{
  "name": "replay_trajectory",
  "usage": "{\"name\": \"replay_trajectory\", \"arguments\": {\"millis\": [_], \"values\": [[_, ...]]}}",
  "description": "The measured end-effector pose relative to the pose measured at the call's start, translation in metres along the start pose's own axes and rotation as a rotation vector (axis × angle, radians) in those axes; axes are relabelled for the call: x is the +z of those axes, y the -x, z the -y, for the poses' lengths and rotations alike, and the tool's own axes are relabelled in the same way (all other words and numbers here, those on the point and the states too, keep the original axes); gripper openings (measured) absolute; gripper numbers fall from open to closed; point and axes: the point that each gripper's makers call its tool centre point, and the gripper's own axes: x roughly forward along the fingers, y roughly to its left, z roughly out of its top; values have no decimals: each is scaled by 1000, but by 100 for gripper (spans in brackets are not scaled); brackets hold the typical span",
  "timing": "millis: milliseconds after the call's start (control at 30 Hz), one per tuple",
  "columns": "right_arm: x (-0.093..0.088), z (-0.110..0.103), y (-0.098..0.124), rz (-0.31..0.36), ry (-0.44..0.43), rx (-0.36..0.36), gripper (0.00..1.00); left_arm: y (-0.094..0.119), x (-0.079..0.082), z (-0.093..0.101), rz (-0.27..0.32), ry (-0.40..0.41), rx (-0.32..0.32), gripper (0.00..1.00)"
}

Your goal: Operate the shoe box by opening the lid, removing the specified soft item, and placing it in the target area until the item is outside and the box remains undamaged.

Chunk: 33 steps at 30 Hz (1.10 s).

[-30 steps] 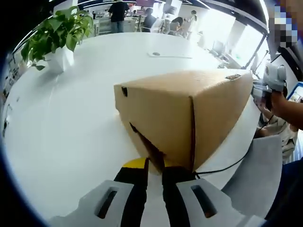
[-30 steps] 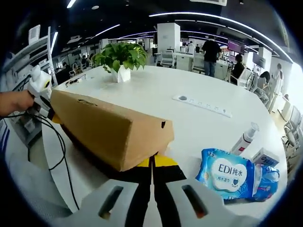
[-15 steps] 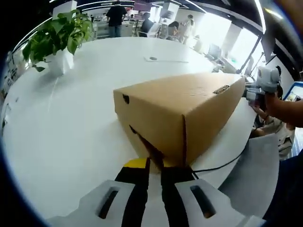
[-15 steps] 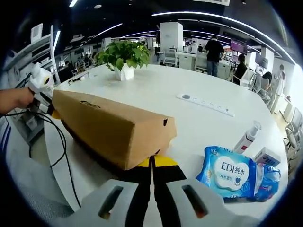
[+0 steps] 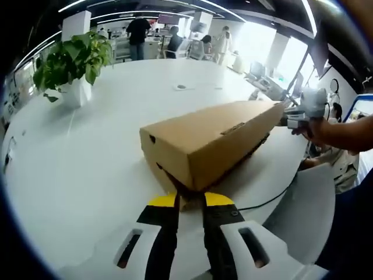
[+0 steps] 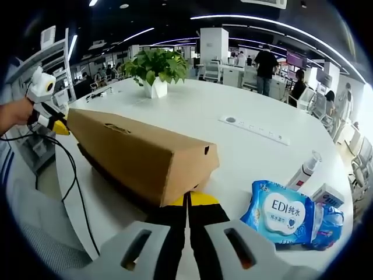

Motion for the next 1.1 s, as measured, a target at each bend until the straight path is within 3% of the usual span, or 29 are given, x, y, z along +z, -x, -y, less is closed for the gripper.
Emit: {"name": "replay_trajectory", "arguments": {"millis": [133,267,600,1100], "values": [[3,-1,4,6,6,-1,0,16,10,2,54,-13,18,17],[5,-2,8,14,37,3,0,16,19,1,90,-30,21,17],[8,-13,19,20,108,40,0,8,10,8,90,-21,-1,18],[9,-20,22,14,175,69,5,5,18,2,117,-15,40,17]]}}
